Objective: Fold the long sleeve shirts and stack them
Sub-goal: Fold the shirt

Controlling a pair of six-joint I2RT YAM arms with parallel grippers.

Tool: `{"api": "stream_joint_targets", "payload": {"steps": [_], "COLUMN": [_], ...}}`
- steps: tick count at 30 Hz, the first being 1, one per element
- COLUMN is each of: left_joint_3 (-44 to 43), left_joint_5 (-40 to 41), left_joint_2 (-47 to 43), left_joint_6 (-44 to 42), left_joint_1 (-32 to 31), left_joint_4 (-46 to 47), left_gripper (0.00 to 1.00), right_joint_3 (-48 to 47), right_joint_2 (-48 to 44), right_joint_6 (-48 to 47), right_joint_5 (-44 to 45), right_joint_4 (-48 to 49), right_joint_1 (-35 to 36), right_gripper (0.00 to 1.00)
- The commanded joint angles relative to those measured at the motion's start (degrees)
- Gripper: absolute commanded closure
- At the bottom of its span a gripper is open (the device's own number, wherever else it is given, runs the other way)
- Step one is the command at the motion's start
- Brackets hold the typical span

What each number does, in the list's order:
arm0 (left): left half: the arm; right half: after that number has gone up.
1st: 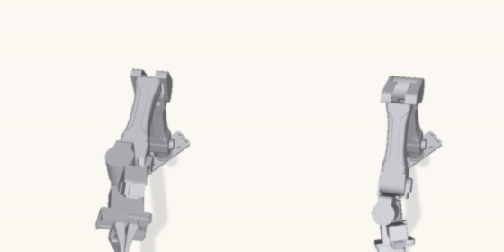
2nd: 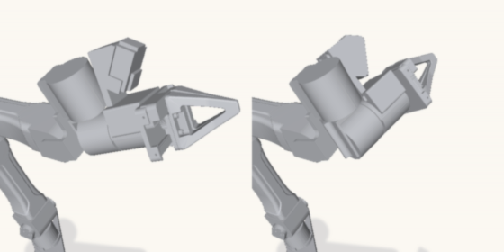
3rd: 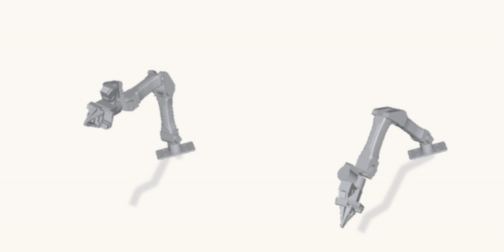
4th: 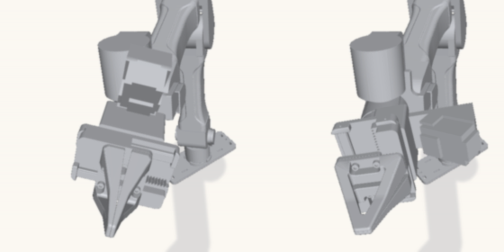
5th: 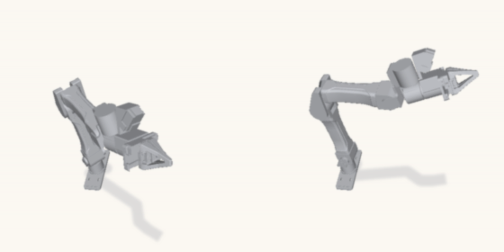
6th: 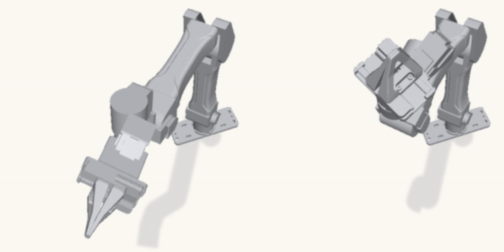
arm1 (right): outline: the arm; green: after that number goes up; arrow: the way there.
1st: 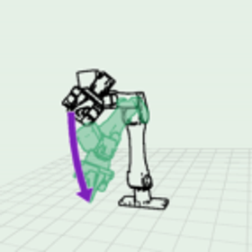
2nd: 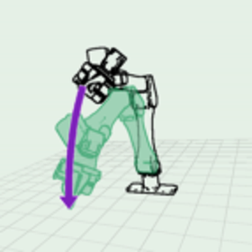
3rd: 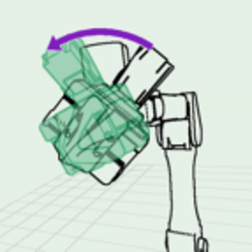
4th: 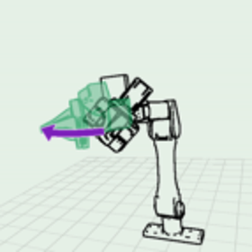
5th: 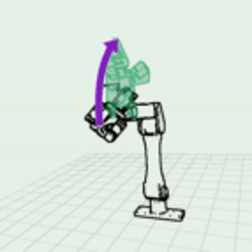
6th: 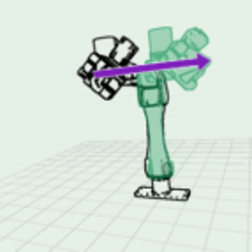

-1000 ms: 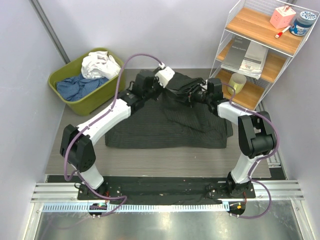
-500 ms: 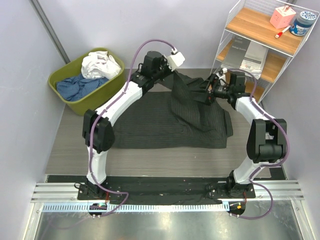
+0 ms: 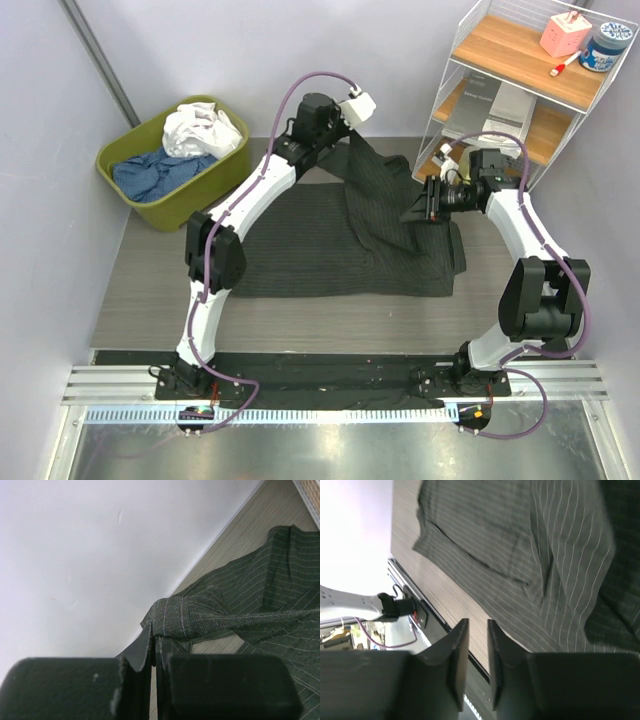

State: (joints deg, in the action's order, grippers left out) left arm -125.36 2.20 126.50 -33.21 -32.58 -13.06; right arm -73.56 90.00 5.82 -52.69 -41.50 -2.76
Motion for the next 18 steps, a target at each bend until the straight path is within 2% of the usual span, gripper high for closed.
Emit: {"api": "stream_joint_targets", "payload": {"steps": [1,5,9,14,18], "left_joint_3": [-1.03,-1.64,0.72,10.9,19.08], "left_joint_5": [2.72,7.81,8.09,4.84,1.5], "left_joint_2": [0.15,0.86,-0.81,-6.86,-12.23], "left_joint_6": [-2.2,-3.0,-1.51,-0.19,0.34], "left_joint_1": [0.06,0.5,1.29,1.55,2.34], "left_joint_4": [3.04,5.23,5.41,5.94,6.64], "left_gripper": [1.0,1.0,1.0,1.0,1.0], "right_joint_3": [2.36,4.12,6.76,6.68,7.11], "right_joint_2": [0.35,0.0,1.32,7.46,10.28], "right_joint_6": [-7.13,-10.22,-8.47,-6.0,-3.46], "right_joint_5": [1.62,4.77,9.78,17.87,27.96], "right_joint_4": [-4.21,-4.74,-0.18,4.4,7.65], "right_joint_1": [0.65,2.76,4.96,4.96,4.79], "right_gripper": [0.77,0.81,0.83,0.88,0.91]}}
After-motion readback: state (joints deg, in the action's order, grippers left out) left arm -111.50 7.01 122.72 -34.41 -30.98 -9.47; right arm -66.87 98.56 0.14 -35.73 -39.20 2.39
